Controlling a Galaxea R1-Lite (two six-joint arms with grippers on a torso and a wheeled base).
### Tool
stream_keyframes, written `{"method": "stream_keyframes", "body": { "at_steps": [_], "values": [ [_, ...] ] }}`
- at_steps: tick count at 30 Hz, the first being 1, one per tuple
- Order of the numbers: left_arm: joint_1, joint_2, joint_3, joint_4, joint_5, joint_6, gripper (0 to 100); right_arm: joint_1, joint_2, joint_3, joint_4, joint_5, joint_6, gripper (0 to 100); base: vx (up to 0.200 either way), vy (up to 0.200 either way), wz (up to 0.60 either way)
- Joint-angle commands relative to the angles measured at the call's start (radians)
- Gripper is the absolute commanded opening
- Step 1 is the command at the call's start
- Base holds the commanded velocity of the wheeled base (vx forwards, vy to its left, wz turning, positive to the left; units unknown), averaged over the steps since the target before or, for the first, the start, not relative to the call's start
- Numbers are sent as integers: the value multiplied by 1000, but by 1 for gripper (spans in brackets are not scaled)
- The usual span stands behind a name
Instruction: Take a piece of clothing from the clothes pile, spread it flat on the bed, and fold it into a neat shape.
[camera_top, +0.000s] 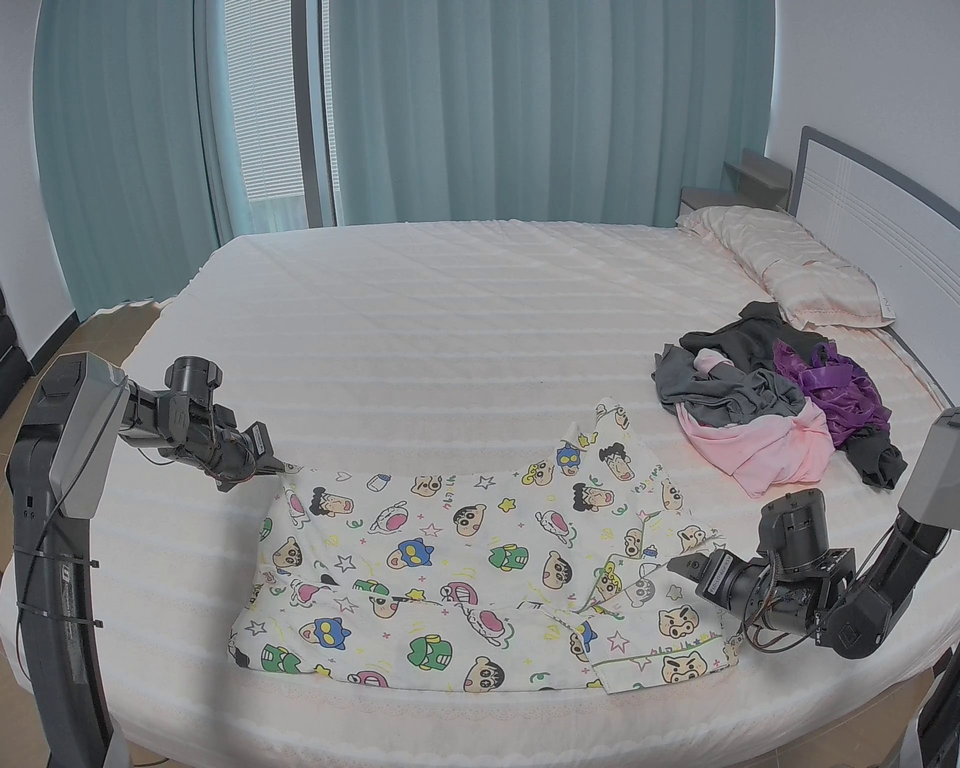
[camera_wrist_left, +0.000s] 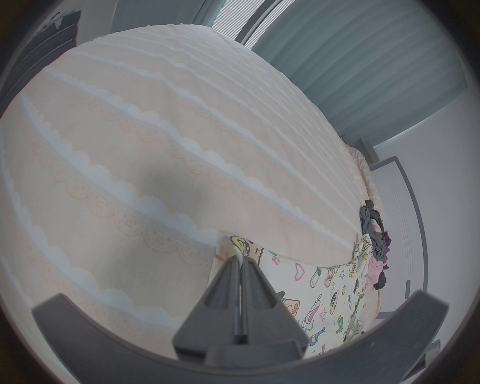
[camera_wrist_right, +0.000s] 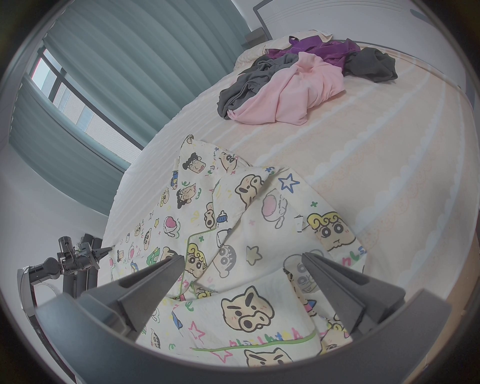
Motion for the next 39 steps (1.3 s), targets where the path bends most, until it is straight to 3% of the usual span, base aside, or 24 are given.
{"method": "stream_keyframes", "body": {
  "at_steps": [1, 10, 11, 31, 32, 36, 39],
  "values": [
    [2, 1, 6, 4, 0, 4, 0, -4, 1, -3, -5, -1, 0, 100, 0, 0, 0],
    [0, 1, 15, 4, 52, 21, 0, -4, 4, 2, -43, -1, 0, 100, 0, 0, 0],
    [0, 1, 15, 4, 52, 21, 100, -4, 4, 2, -43, -1, 0, 100, 0, 0, 0],
    [-21, 15, 6, -4, 34, 15, 100, -4, 16, 9, -44, -1, 0, 100, 0, 0, 0],
    [-31, 23, 3, -6, 34, 15, 0, -4, 16, 6, -44, -1, 0, 100, 0, 0, 0],
    [-34, 38, -16, -6, 40, 13, 0, -8, 1, -4, -64, -1, -4, 100, 0, 0, 0],
    [-26, 44, -23, -4, 46, -8, 0, -42, -10, -100, -60, 2, -78, 100, 0, 0, 0]
  ]
}}
